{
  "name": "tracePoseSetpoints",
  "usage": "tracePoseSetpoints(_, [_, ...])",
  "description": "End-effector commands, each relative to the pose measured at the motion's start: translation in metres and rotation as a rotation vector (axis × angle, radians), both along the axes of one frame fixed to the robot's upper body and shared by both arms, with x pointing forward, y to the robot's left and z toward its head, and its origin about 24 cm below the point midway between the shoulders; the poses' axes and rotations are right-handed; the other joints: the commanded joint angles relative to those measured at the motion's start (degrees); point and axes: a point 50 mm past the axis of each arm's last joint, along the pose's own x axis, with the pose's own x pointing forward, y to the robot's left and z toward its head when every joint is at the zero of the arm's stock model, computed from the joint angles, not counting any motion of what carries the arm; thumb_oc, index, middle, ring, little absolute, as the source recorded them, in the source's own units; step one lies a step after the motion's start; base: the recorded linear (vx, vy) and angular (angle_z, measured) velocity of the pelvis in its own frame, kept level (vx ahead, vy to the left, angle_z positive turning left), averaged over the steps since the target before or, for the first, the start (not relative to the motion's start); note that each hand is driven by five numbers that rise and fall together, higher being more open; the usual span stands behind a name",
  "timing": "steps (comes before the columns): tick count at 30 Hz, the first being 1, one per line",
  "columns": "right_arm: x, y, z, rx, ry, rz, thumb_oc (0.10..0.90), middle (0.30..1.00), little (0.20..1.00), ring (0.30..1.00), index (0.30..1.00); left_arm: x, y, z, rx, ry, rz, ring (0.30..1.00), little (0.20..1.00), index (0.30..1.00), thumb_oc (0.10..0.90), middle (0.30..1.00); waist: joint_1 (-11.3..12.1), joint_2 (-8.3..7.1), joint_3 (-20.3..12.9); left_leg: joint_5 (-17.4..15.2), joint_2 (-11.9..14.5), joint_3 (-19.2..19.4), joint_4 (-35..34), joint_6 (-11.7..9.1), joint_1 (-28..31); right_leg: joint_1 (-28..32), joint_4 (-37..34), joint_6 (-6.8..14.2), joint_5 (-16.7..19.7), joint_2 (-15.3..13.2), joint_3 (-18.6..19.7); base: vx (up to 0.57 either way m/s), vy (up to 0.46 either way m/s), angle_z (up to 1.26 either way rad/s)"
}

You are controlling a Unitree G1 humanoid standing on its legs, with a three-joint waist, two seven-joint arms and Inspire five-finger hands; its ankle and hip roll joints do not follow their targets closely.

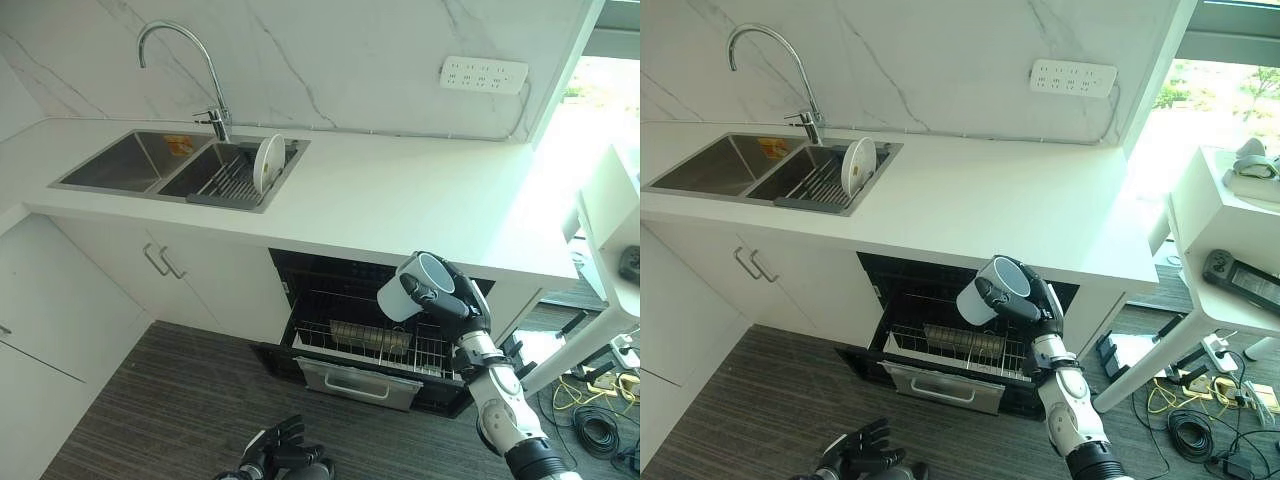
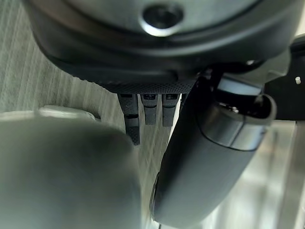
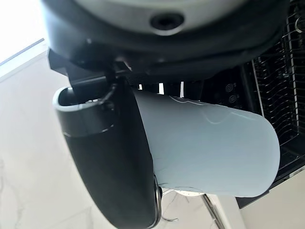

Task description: Place the dishes in the dishwasher.

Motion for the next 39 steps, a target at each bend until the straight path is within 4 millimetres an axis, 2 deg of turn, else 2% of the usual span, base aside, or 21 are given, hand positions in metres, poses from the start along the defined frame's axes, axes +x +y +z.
tracePoseSetpoints(1, [0.025, 0.005, 0.064, 0.009, -0.319, -0.018, 0.400, 0.300, 0.300, 0.300, 0.300, -0.072, 0.046, -0.008, 0.254, 0.274, -0.023, 0.900, 0.900, 0.900, 0.800, 0.900, 1.11, -1.16, 2.46, -7.90, 1.54, 1.15, 3.40, -0.16, 1.18, 3.71, -2.72, 5.49, -2.61, -3.00, -0.64, 0.03, 0.006, 0.06])
tracePoseSetpoints(6, [0.027, -0.001, 0.050, -0.015, -0.254, -0.059, 0.400, 0.300, 0.300, 0.300, 0.300, -0.065, 0.042, -0.008, 0.304, 0.235, -0.062, 0.900, 0.900, 0.900, 0.800, 0.900, 1.47, -1.06, 2.72, -8.01, 1.37, 1.17, 3.40, -0.06, 1.25, 3.82, -2.72, 5.37, -2.69, -3.21, -0.83, 0.04, 0.015, 0.04])
tracePoseSetpoints(12, [0.033, -0.016, 0.043, -0.042, -0.203, -0.124, 0.400, 0.300, 0.300, 0.300, 0.300, -0.031, 0.042, 0.005, 0.436, 0.024, -0.125, 0.900, 0.900, 0.900, 0.800, 0.900, 2.56, -0.43, 3.72, -7.91, 0.70, 0.25, 3.40, 0.12, 1.19, 4.12, -2.72, 5.16, -2.56, -3.58, -1.38, 0.04, 0.013, 0.06])
tracePoseSetpoints(14, [0.032, -0.026, 0.037, -0.060, -0.165, -0.164, 0.400, 0.300, 0.300, 0.300, 0.300, -0.004, 0.056, 0.026, 0.574, -0.164, -0.059, 0.900, 0.900, 0.900, 0.800, 0.900, 3.01, 0.46, 4.42, -7.57, 0.39, -0.33, 3.40, 0.06, 1.02, 4.44, -2.72, 4.84, -2.53, -3.83, -1.93, 0.06, 0.044, 0.23])
tracePoseSetpoints(15, [0.028, -0.035, 0.031, -0.075, -0.138, -0.193, 0.400, 0.300, 0.300, 0.300, 0.300, 0.017, 0.073, 0.052, 0.708, -0.342, -0.042, 0.900, 0.900, 0.900, 0.800, 0.900, 3.19, 1.35, 5.20, -7.43, 0.14, -0.90, 3.40, -0.04, 1.10, 4.99, -2.72, 4.57, -2.81, -3.91, -2.37, 0.03, 0.055, 0.16])
tracePoseSetpoints(17, [0.026, -0.038, 0.029, -0.081, -0.128, -0.205, 0.400, 0.300, 0.300, 0.300, 0.300, 0.028, 0.079, 0.067, 0.758, -0.421, -0.043, 0.900, 0.900, 0.900, 0.800, 0.900, 3.25, 1.71, 5.27, -7.00, -0.11, -1.34, 3.40, -0.02, 0.54, 4.71, -2.72, 4.39, -2.64, -3.92, -2.55, 0.01, 0.040, 0.20])
tracePoseSetpoints(19, [0.024, -0.046, 0.025, -0.096, -0.104, -0.225, 0.400, 0.300, 0.300, 0.300, 0.300, 0.047, 0.091, 0.099, 0.859, -0.589, -0.055, 0.900, 0.900, 0.900, 0.800, 0.900, 3.52, 2.54, 5.83, -6.55, -0.46, -2.28, 3.40, -0.04, 0.05, 4.83, -2.72, 3.93, -2.78, -3.71, -3.01, 0.02, 0.037, 0.20])
tracePoseSetpoints(24, [0.022, -0.052, 0.021, -0.138, -0.077, -0.228, 0.400, 0.300, 0.300, 0.300, 0.300, 0.063, 0.097, 0.132, 0.977, -0.767, -0.104, 0.900, 0.900, 0.900, 0.800, 0.900, 3.57, 3.89, 6.68, -6.14, -0.87, -3.52, 3.40, -0.25, -0.28, 5.15, -2.72, 3.36, -3.25, -3.22, -3.54, 0.02, 0.039, 0.06])
tracePoseSetpoints(29, [0.024, -0.061, 0.023, -0.186, -0.064, -0.240, 0.400, 0.300, 0.300, 0.300, 0.300, 0.071, 0.088, 0.150, 1.043, -0.911, -0.151, 0.900, 0.900, 0.900, 0.800, 0.900, 3.16, 5.34, 7.43, -5.63, -1.32, -3.91, 3.40, -0.78, -1.26, 4.59, -2.72, 3.02, -3.73, -3.07, -3.54, -0.01, 0.056, 0.02])
tracePoseSetpoints(30, [0.024, -0.068, 0.024, -0.230, -0.042, -0.267, 0.400, 0.300, 0.300, 0.300, 0.300, 0.075, 0.083, 0.159, 1.055, -0.981, -0.180, 0.900, 0.900, 0.900, 0.800, 0.900, 2.76, 5.89, 7.79, -5.51, -1.37, -3.63, 3.40, -0.99, -1.67, 4.19, -2.72, 3.02, -3.85, -3.16, -3.32, -0.04, 0.073, 0.01])
tracePoseSetpoints(33, [0.024, -0.075, 0.023, -0.244, -0.017, -0.306, 0.400, 0.300, 0.300, 0.300, 0.300, 0.078, 0.077, 0.164, 1.044, -1.023, -0.233, 0.900, 0.900, 0.900, 0.800, 0.900, 2.53, 6.30, 7.90, -5.43, -1.25, -3.26, 3.40, -1.17, -1.82, 4.01, -2.72, 3.07, -3.89, -3.20, -3.03, -0.01, 0.029, 0.00])
tracePoseSetpoints(35, [0.023, -0.081, 0.021, -0.245, 0.005, -0.333, 0.400, 0.300, 0.300, 0.300, 0.300, 0.082, 0.065, 0.167, 1.040, -1.067, -0.368, 0.900, 0.900, 0.900, 0.800, 0.900, 2.11, 6.65, 8.04, -5.42, -1.16, -2.92, 3.40, -1.17, -1.90, 3.86, -2.72, 3.08, -3.92, -3.02, -2.61, 0.00, 0.018, -0.02])
tracePoseSetpoints(37, [0.023, -0.084, 0.021, -0.249, 0.014, -0.340, 0.400, 0.300, 0.300, 0.300, 0.300, 0.084, 0.057, 0.167, 1.032, -1.084, -0.431, 0.900, 0.900, 0.900, 0.800, 0.900, 1.81, 7.00, 8.07, -5.16, -1.07, -2.84, 3.40, -1.12, -2.26, 3.47, -2.72, 3.06, -3.58, -2.90, -2.47, 0.00, 0.044, -0.01])
tracePoseSetpoints(38, [0.024, -0.087, 0.019, -0.265, 0.030, -0.346, 0.400, 0.300, 0.300, 0.300, 0.300, 0.087, 0.044, 0.166, 1.010, -1.098, -0.547, 0.900, 0.900, 0.900, 0.800, 0.900, 1.31, 7.56, 8.41, -5.48, -1.05, -2.36, 3.40, -1.03, -1.95, 3.49, -2.72, 3.15, -3.83, -2.73, -1.81, 0.01, 0.058, -0.01])
tracePoseSetpoints(39, [0.025, -0.087, 0.019, -0.266, 0.030, -0.346, 0.400, 0.300, 0.300, 0.300, 0.300, 0.088, 0.043, 0.165, 1.009, -1.101, -0.559, 0.900, 0.900, 0.900, 0.800, 0.900, 1.23, 7.72, 8.37, -5.21, -1.01, -2.41, 3.40, -1.00, -2.24, 3.20, -2.72, 3.09, -3.49, -2.65, -1.81, 0.01, 0.066, -0.04])
